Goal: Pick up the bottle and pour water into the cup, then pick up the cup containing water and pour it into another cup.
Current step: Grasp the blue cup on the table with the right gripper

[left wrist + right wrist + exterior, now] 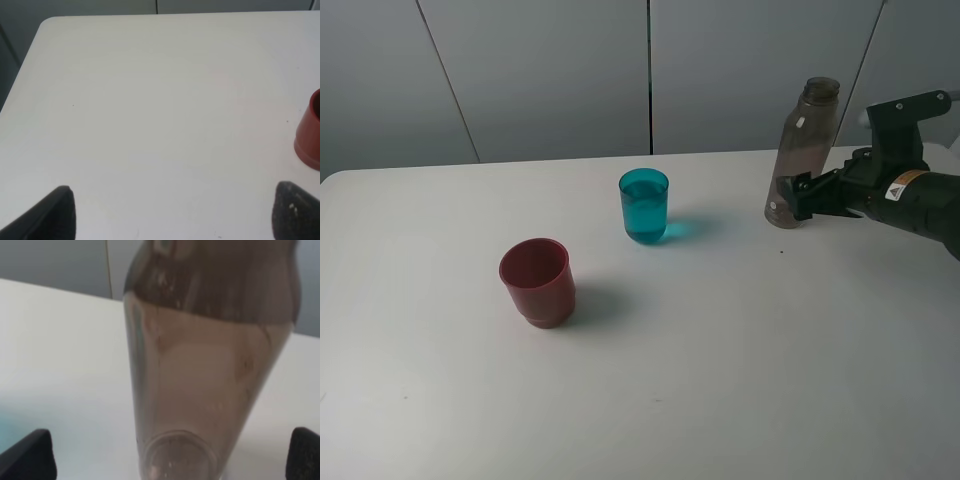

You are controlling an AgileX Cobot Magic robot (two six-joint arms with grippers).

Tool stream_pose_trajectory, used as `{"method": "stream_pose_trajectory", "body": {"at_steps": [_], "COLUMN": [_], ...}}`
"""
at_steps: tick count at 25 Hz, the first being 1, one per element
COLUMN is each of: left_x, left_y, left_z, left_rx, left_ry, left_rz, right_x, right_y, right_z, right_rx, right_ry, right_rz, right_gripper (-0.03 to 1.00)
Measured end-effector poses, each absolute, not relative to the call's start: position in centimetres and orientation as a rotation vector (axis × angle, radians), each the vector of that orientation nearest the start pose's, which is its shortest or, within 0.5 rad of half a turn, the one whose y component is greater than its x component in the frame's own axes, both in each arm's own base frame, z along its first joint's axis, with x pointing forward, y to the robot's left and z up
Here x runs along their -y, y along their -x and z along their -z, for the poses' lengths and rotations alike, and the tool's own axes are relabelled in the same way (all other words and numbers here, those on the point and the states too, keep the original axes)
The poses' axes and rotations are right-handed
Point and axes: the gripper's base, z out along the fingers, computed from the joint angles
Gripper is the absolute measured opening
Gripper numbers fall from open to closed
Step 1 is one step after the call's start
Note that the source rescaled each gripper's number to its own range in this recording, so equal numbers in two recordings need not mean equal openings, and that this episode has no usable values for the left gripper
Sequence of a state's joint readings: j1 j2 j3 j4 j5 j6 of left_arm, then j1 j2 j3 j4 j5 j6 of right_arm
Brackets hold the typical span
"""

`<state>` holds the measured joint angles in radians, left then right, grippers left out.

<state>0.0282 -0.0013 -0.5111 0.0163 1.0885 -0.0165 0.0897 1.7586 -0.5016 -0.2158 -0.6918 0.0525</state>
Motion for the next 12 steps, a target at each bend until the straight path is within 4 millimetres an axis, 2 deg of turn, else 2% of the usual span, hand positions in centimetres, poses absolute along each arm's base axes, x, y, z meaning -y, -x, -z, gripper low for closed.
{"method": "stream_pose_trajectory", "body": {"at_steps": [6, 12], "left_x": [-0.1, -0.1], "left_y": [0.8, 0.8], "left_z": [-27.8, -27.8], "left_rx": [-2.059, -2.059], "left_ry": [0.049, 0.049], "left_rz": [-0.026, -0.026], "right_x": [-3.9, -6.4], "right_y": [-26.5, -25.5], "right_z": [-13.5, -13.3], "right_rx": [-2.069, -2.092], "right_ry": [0.317, 0.488], "right_rz": [-0.156, -0.291], "right_gripper": [0.99, 1.0]}}
